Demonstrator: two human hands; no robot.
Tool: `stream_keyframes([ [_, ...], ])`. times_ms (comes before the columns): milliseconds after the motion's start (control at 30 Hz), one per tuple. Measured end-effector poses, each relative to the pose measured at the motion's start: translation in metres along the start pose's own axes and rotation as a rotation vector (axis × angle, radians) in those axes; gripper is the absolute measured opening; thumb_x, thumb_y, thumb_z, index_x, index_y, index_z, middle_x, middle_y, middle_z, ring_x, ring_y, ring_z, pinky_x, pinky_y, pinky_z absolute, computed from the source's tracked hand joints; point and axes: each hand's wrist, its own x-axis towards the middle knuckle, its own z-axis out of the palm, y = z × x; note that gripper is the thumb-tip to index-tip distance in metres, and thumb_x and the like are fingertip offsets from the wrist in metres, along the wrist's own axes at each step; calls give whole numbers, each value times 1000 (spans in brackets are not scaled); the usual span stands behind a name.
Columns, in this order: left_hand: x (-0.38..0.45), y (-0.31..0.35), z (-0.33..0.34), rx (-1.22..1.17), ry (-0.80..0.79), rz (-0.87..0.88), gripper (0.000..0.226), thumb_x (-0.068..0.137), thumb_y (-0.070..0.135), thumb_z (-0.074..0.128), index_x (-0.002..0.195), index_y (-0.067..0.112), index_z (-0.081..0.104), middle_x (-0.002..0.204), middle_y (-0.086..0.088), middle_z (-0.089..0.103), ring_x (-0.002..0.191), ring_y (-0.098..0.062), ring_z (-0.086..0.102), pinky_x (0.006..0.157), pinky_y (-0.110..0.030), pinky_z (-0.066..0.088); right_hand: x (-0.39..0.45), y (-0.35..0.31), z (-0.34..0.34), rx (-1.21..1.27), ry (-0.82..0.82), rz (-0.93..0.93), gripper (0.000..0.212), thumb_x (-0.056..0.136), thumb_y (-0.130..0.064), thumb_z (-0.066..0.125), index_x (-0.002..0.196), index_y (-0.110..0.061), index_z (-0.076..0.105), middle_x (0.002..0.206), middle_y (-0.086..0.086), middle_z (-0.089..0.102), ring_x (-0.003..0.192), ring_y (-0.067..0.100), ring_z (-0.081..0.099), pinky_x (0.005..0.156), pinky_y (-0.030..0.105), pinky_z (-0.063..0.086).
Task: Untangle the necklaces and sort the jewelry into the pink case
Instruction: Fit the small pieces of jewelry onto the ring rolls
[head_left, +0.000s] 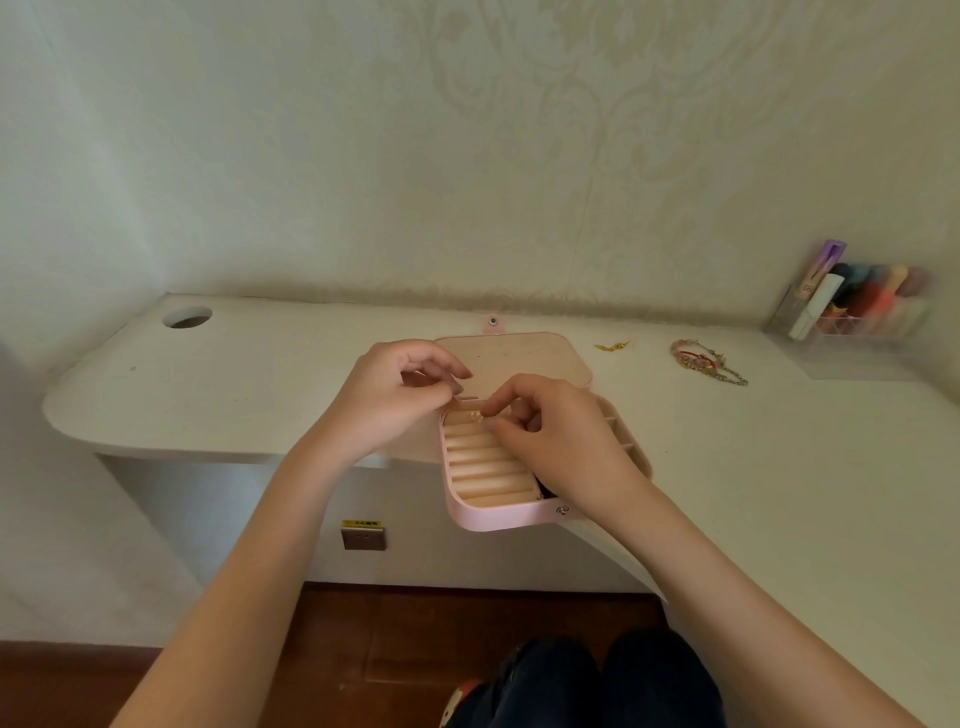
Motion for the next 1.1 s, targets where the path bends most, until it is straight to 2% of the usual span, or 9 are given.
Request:
stream_keyframes([
  [100,0,4,-1,-47,0,-11,26,73,5,63,77,29,72,80,3,71,79,-18,70,79,-29,52,0,-1,1,-58,7,-25,11,91,-14,56,94,-18,66,57,-10,45,51,3,42,54,13,34],
  [200,-1,6,-1,-50,-30,-32,32,76,-4,59,74,24,74,81,1,73,78,-14,69,78,-24,52,-1,0,2,-67,9,-33,13,92,-12,54,95,-18,65,56,-12,43,52,-3,45,56,11,35],
  [300,-2,8,-3,-58,-74,-58,32,79,-6,58,75,21,76,80,1,74,80,-9,69,76,-15,52,-1,0,0,-54,19,-20,13,92,-13,55,94,-18,67,55,-10,45,51,-1,44,55,11,35],
  [367,-3,9,-7,-106,-119,-88,30,81,-5,61,79,20,76,81,2,75,82,-8,69,75,-13,52,1,0,-3,-31,28,12,13,92,-14,56,92,-19,68,58,-7,50,51,0,43,55,10,36],
  [533,-3,8,-14,-136,-246,-128,24,75,2,74,84,24,76,87,4,75,87,-6,69,79,-12,51,7,1,-7,92,58,60,14,90,-15,59,85,-23,69,55,-12,49,50,-1,44,53,11,35],
  [700,-1,7,-12,-138,-184,-117,17,72,5,77,85,16,75,83,1,75,82,-9,71,71,-9,50,8,2,-10,85,54,62,12,89,-18,61,87,-25,71,61,-9,54,53,0,45,55,11,37],
  [800,-1,7,-12,-175,-174,-118,12,76,5,74,88,6,74,80,-7,75,77,-15,72,68,-13,52,5,1,-13,48,17,58,10,89,-21,62,91,-24,72,65,-11,56,58,1,47,61,14,39],
  [967,3,7,-11,-61,-163,-23,11,80,7,70,83,16,75,76,-8,73,67,-9,66,63,-17,53,2,0,-13,-4,30,46,9,87,-22,64,88,-25,73,66,-13,59,60,0,48,62,13,39],
  [1100,5,3,-8,1,-153,34,21,80,4,70,78,25,74,78,3,74,73,-4,66,71,-16,52,-7,-2,-12,-20,15,17,10,88,-19,63,91,-22,71,70,-4,61,57,1,45,60,11,38],
])
